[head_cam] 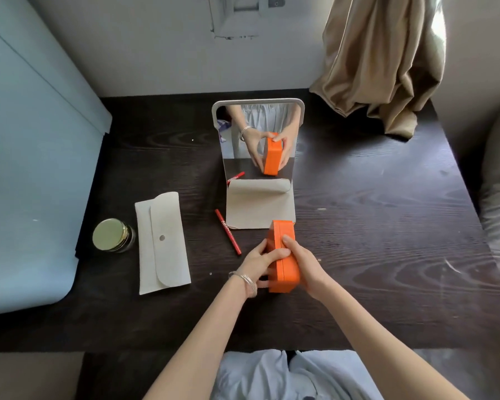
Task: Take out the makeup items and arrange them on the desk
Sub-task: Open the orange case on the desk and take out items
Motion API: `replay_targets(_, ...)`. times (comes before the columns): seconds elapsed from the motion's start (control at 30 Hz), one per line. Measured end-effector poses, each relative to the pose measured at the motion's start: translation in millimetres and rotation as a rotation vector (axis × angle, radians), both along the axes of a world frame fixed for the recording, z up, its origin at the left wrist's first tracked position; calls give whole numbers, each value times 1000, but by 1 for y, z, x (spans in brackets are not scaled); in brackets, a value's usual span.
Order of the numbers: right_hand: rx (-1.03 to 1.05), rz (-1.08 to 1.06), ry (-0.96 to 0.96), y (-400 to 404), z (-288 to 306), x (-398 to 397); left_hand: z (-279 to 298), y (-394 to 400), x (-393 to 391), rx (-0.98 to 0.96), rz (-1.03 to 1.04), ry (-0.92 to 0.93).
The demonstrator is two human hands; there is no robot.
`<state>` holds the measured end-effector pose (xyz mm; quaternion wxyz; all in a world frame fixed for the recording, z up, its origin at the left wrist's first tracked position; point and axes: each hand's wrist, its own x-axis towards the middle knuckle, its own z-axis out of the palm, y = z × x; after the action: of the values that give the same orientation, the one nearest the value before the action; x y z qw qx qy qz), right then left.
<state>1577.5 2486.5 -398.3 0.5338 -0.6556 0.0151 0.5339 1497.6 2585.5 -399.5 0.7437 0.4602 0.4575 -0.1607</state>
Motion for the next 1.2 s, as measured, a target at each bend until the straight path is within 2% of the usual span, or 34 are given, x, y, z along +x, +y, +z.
replay_targets(0.1,-93,-4,-237,14,4,5,-1,-1,-2,363,-37,127)
replay_targets(0.13,-86,-41,-240,19,5,3,-1,0,-3,427,-87,178)
replay_targets(0.3,-99,-152,-229,29,-8,-13,6,-3,4,524,-270,322)
replay_targets(0.53,-74,-329,-206,24,-20,-22,8,10,2,556,-581,327)
replay_targets(0.7,-120,-331,-171,27,-26,-21,9,16,-1,564,-660,324)
replay_targets(1.03,-176,-207,-484,30,-24,-12,7,14,-5,659,-753,330)
replay_targets(1.2,-161,-158,-543,28,-25,-10,7,16,-4,670,-746,330)
